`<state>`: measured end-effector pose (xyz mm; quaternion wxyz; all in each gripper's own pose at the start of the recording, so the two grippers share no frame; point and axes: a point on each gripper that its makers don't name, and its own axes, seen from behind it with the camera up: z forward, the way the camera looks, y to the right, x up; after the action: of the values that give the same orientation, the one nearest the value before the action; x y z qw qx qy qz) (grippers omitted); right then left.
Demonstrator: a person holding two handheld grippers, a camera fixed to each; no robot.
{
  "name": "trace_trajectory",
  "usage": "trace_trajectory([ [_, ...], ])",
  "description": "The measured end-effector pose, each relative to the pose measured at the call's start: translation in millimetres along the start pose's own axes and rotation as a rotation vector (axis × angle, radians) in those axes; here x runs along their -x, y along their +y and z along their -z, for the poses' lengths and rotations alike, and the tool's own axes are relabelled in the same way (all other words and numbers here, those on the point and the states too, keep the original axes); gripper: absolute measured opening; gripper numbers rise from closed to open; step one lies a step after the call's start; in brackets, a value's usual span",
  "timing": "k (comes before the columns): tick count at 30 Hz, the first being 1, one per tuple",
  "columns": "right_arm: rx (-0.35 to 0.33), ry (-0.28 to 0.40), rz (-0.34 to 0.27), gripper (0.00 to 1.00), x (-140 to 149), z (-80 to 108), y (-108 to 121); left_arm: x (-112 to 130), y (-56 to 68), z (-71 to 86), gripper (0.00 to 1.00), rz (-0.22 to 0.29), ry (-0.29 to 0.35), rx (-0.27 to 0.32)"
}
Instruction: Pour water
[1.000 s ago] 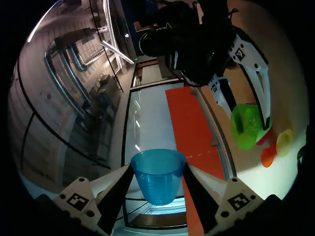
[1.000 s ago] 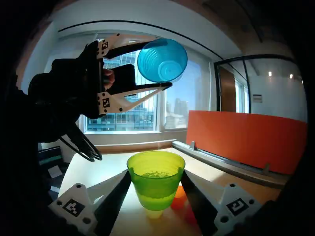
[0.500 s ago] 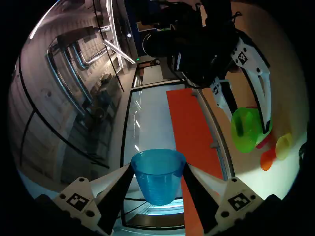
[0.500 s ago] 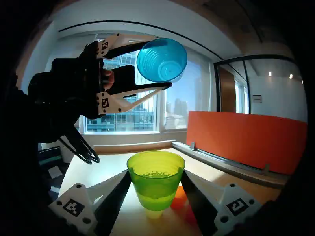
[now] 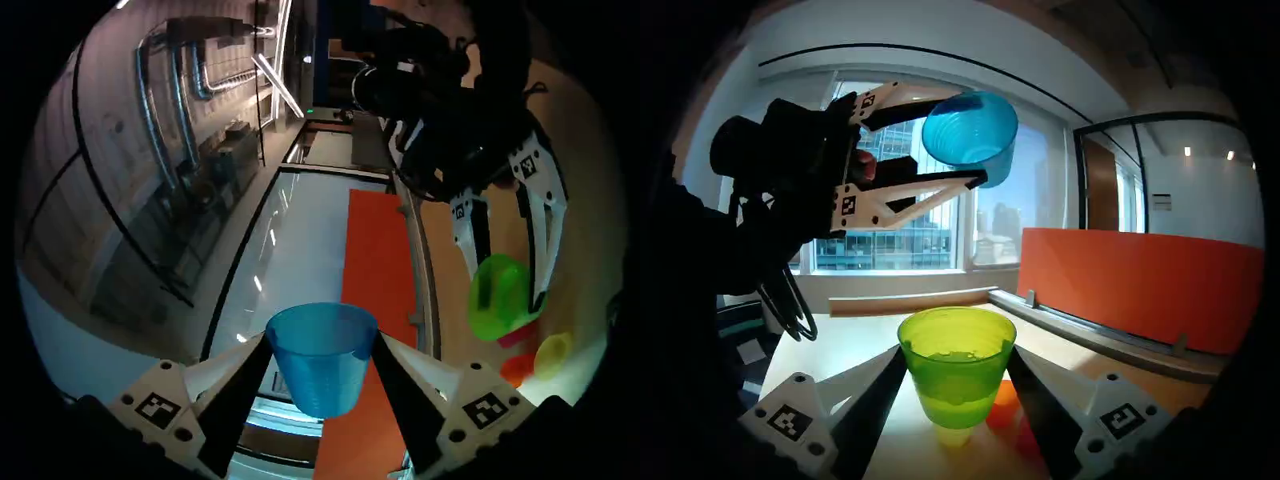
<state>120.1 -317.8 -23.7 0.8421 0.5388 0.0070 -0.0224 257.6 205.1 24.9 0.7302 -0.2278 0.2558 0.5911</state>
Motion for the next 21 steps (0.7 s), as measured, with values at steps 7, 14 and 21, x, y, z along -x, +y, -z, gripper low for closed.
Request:
trace_trajectory([
  [7,0.002,0.003,0.001,0.88,-1,0.5,-1,6,3.5,-1.2,0.86,0.176,-0.003,0.004],
  [14,0.005,0.01,0.001,0.88,-4,2.9,1,13,2.4,-0.4,0.86,0.342,-0.004,0.005],
  [21,0.008,0.014,0.002,0.88,-3,4.8,2,21,-0.8,0.1,0.86,0.561,-0.016,0.006],
])
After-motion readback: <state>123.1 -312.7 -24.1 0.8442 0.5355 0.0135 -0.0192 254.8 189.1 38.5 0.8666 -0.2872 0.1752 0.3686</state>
